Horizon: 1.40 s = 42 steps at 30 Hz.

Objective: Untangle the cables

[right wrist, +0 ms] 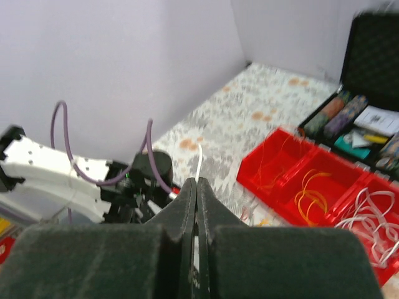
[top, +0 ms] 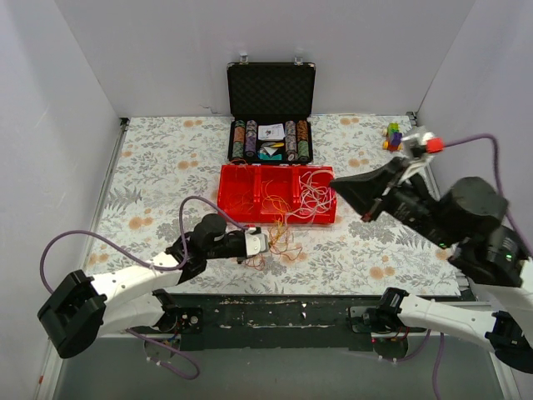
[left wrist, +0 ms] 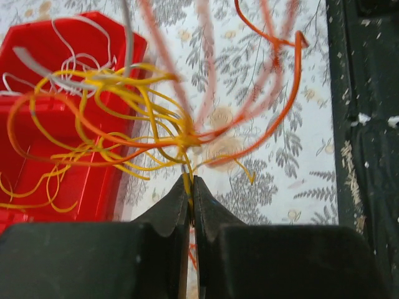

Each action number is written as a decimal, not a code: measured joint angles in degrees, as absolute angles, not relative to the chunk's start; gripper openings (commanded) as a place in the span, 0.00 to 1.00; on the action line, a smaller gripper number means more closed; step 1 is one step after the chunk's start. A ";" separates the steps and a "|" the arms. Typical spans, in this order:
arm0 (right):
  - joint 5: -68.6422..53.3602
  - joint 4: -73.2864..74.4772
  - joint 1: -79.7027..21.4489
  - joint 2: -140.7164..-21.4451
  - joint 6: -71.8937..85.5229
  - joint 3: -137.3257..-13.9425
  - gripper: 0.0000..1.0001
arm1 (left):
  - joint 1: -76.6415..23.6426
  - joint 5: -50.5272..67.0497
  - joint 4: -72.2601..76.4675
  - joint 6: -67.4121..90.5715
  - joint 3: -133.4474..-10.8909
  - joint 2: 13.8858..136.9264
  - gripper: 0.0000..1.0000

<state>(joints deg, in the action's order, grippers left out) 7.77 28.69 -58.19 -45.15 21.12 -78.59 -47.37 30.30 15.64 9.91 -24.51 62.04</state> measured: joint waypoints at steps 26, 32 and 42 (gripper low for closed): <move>27.31 41.60 -58.19 -52.25 4.69 -119.61 0.01 | -45.60 22.31 7.53 -4.38 -17.45 56.80 0.00; 29.30 40.36 -58.65 -48.97 3.03 -118.26 0.01 | -44.88 22.24 7.68 -6.68 -14.57 55.99 0.00; 30.94 38.48 -59.16 -45.82 3.22 -114.41 0.01 | -42.70 23.27 6.59 -5.67 -14.70 53.93 0.00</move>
